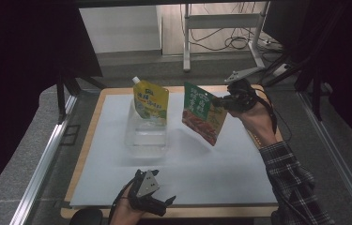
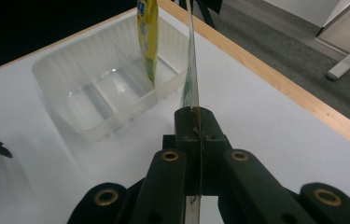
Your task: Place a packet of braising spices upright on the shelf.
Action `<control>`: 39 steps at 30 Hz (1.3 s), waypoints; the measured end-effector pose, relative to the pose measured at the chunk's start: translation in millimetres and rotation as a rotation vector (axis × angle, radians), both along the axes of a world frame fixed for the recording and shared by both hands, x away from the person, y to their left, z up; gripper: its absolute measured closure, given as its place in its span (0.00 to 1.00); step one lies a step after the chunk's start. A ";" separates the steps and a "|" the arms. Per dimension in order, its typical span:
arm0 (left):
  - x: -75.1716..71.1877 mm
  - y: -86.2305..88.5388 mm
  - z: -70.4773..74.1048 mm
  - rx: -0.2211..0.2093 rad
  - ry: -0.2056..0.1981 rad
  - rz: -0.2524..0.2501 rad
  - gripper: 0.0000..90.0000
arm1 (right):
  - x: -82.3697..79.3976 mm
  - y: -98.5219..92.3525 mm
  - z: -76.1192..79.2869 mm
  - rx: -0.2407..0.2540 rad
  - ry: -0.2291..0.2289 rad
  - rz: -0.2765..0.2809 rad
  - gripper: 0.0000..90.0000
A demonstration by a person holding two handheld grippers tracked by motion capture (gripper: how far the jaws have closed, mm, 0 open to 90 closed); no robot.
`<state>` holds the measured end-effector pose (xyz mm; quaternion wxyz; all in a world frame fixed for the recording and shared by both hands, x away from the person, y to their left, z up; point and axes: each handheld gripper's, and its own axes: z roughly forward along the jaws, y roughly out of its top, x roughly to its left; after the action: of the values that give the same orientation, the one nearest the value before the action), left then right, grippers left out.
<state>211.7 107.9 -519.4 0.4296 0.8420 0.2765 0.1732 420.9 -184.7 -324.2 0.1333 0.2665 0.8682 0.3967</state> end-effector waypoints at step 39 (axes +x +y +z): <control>-0.5 0.6 1.0 -0.012 -0.002 0.002 0.01 | -0.4 56.9 34.9 0.064 -0.005 0.178 0.99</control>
<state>211.3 108.5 -518.4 0.4345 0.8390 0.2782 0.1728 420.5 -127.8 -289.3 0.0911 0.1916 0.8749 0.4353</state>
